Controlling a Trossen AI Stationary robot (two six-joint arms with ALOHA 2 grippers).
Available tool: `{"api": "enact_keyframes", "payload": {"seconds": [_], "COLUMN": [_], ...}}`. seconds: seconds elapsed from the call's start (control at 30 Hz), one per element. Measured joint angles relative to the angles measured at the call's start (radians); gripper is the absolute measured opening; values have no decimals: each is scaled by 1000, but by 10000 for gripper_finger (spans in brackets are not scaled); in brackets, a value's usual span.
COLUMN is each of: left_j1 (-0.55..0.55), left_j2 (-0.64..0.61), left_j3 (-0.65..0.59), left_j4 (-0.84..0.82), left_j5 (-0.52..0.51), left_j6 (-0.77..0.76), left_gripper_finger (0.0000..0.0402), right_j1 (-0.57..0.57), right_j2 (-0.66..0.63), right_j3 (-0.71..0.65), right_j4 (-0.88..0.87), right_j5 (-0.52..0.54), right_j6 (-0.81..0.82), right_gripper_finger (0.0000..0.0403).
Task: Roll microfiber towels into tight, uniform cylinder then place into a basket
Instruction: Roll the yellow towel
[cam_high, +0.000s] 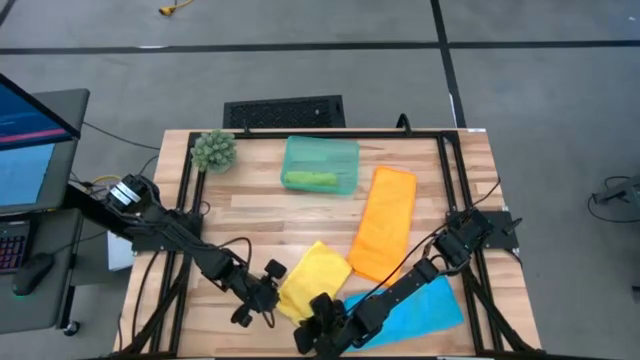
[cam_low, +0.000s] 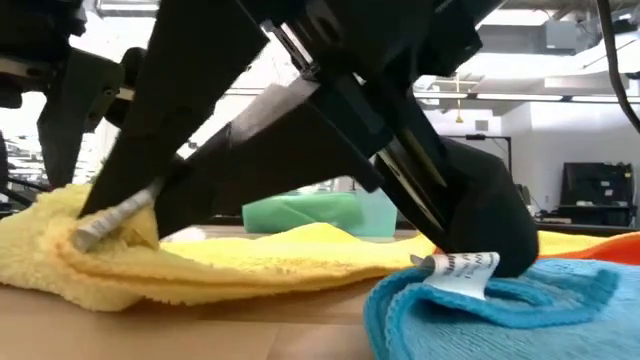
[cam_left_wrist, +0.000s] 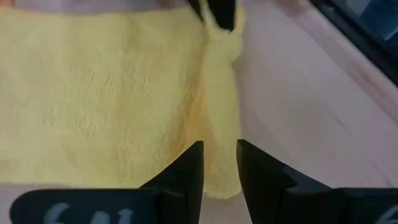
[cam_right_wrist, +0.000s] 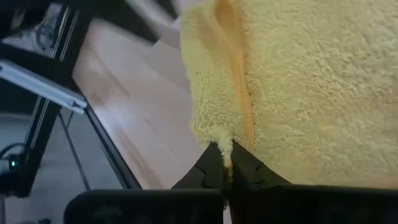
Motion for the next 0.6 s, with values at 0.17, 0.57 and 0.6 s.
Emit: {"api": "enact_keyframes", "payload": {"seconds": [0.17,0.57,0.6], "left_j1": [-40,-62,-63], "left_j2": [2,3,3], "left_j3": [0,0,0], "left_j4": [22,23,23], "left_j5": [-6,-113,-117], "left_j6": [9,32,30], "left_gripper_finger": [87,87,87], "right_j1": [-8,-29,-29], "right_j2": [-1,-2,-2], "right_j3": [0,0,0], "right_j4": [-8,-6,-6], "right_j5": [-2,-37,-42], "right_j6": [70,110,110], "right_gripper_finger": [8,8,8]}}
